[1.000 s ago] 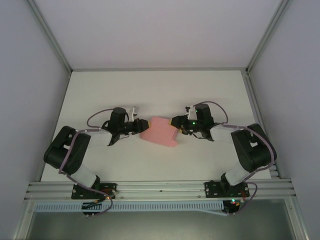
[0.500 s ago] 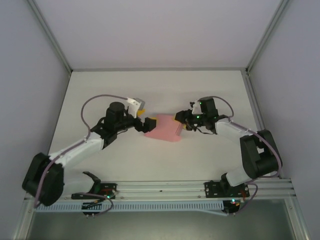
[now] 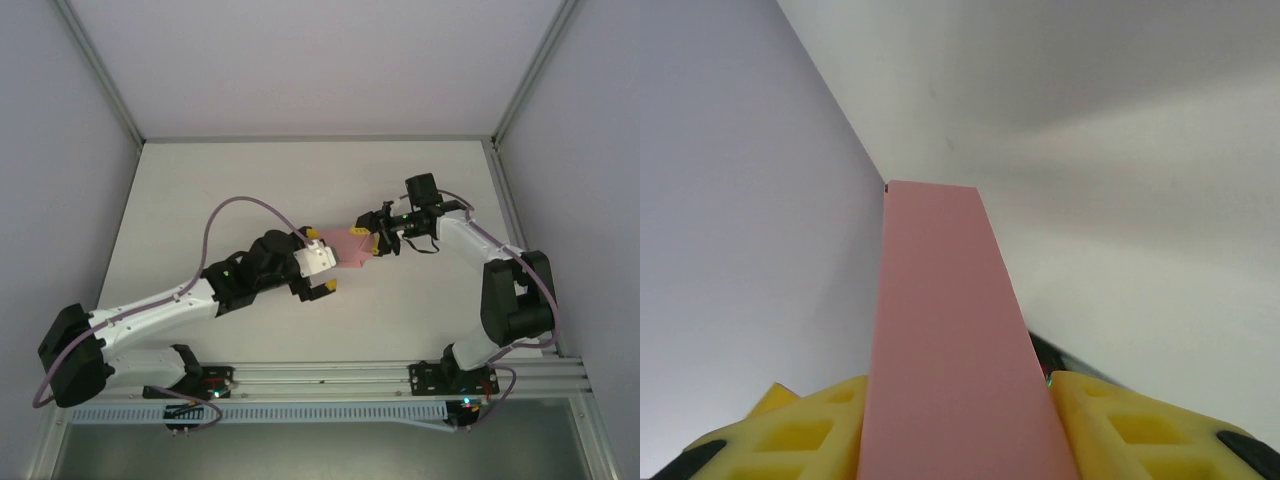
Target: Assemble paper box
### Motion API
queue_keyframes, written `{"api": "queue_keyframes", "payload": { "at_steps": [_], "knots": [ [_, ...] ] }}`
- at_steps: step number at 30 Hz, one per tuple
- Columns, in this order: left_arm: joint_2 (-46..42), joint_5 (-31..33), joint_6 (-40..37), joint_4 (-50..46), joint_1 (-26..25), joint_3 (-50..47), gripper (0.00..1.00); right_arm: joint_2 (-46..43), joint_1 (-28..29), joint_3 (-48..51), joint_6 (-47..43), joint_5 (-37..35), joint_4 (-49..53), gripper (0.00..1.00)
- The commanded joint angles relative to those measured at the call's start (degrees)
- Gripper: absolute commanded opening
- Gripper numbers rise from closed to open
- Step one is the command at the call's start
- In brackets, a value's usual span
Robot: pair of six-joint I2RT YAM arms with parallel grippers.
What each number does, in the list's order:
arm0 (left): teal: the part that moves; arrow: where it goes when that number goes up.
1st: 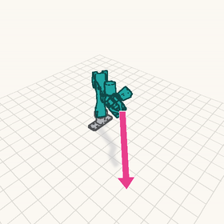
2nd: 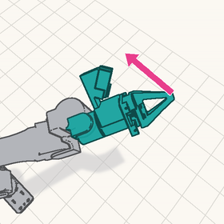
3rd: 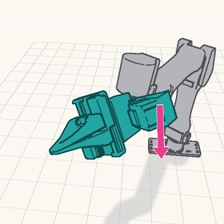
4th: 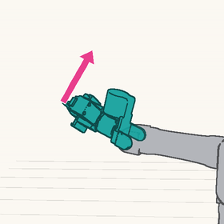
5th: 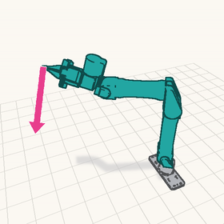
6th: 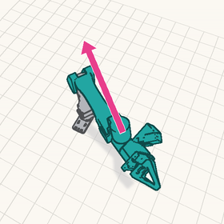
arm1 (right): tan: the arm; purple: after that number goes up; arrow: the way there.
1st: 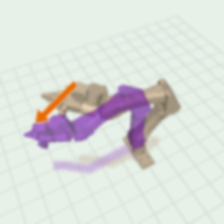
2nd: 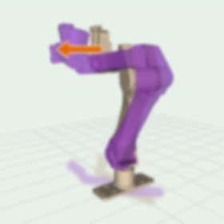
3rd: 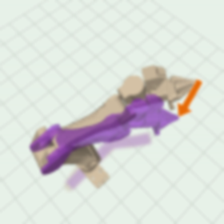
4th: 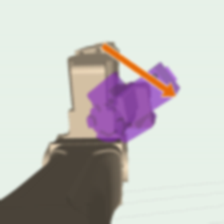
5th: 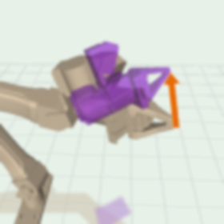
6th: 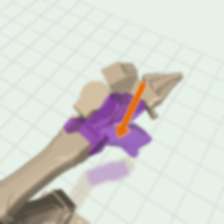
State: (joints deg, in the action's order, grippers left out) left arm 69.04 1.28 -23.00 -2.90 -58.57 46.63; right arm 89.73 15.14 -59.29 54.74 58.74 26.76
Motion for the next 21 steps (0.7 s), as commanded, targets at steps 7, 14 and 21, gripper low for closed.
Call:
{"api": "queue_keyframes", "payload": {
  "at_steps": [7,14,21],
  "knots": [
    [3.84,16.09,-7.17,-2.46,-3.38,2.89,1.00,0.41,-0.48,-1.57,-1.03,5.19,9.45,0.32],
    [4.59,18.67,-6.79,-1.95,-3.40,2.67,0.91,-0.97,-0.37,-0.58,0.86,6.51,7.08,0.33],
    [2.25,19.83,-8.17,1.12,-3.42,1.49,0.61,-2.14,-0.46,-0.07,-0.45,5.20,7.93,0.44]
  ]
}}
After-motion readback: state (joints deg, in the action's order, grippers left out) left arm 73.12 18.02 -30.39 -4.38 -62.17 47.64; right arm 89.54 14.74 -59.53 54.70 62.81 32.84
